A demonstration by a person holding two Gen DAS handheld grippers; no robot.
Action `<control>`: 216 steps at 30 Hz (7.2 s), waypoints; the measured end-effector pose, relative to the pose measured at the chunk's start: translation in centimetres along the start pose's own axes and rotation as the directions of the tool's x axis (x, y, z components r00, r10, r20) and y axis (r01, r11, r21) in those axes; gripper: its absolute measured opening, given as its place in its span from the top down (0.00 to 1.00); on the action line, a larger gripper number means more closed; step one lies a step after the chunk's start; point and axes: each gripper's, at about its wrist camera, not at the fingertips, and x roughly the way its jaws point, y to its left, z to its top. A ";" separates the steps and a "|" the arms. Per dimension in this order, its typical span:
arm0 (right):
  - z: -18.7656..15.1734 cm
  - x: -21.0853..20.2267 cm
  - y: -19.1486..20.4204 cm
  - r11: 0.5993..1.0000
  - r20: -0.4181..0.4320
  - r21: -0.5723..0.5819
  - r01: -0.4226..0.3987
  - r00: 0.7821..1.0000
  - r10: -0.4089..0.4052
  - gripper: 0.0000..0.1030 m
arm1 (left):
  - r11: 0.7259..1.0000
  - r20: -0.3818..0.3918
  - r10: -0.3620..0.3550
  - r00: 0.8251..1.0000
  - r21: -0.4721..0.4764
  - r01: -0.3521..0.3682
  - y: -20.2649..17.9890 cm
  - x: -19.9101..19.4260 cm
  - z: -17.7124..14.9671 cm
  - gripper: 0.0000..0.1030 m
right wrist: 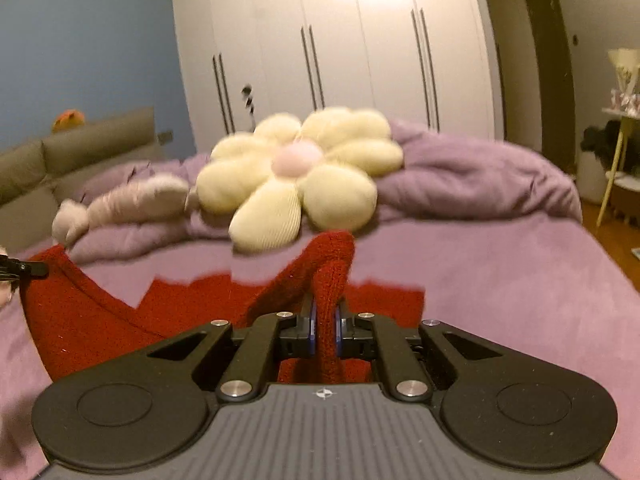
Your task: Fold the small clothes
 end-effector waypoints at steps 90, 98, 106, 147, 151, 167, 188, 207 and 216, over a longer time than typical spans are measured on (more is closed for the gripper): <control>-9.3 5.2 -5.7 0.928 -0.174 0.372 0.012 0.983 0.057 0.45 | 0.908 -0.207 0.047 0.977 -0.398 -0.128 7.8 7.3 -12.4 0.06; -8.2 7.1 -4.8 0.987 -0.205 0.159 -0.012 0.978 0.045 0.45 | 0.895 -0.183 -0.033 0.983 -0.444 -0.053 7.0 6.9 -11.3 0.06; -7.8 9.1 -8.4 0.911 -0.250 0.320 -0.262 0.904 0.348 0.45 | 0.899 -0.208 -0.019 0.978 -0.432 -0.074 6.1 7.9 -11.0 0.06; -8.3 11.7 13.9 0.998 -0.236 -0.059 0.014 0.971 -0.028 0.82 | 0.724 -0.216 -0.095 0.972 -0.685 -0.081 11.0 12.2 -11.8 0.48; -8.1 11.8 14.9 0.999 -0.195 -0.024 0.047 0.979 -0.051 0.83 | 0.750 -0.229 -0.094 0.969 -0.656 -0.082 10.6 13.2 -11.8 0.48; -8.3 12.3 18.4 0.998 -0.122 -0.057 -0.002 0.993 -0.005 0.80 | 0.776 -0.164 -0.119 0.979 -0.630 -0.011 9.5 11.7 -9.5 0.68; -8.1 4.8 4.7 0.954 -0.080 0.281 0.106 0.993 -0.087 0.79 | 0.951 -0.118 -0.223 0.968 -0.243 0.190 -8.3 12.3 -2.2 0.71; -7.8 1.9 -0.9 0.930 -0.124 0.309 0.201 0.977 -0.171 0.63 | 0.937 -0.236 -0.328 0.915 -0.201 0.285 -14.5 12.4 -7.3 0.24; -2.9 8.5 2.4 0.900 -0.108 0.416 -0.132 0.975 0.193 0.29 | 0.953 -0.245 -0.037 0.969 -0.300 -0.040 -6.4 9.7 -8.2 0.18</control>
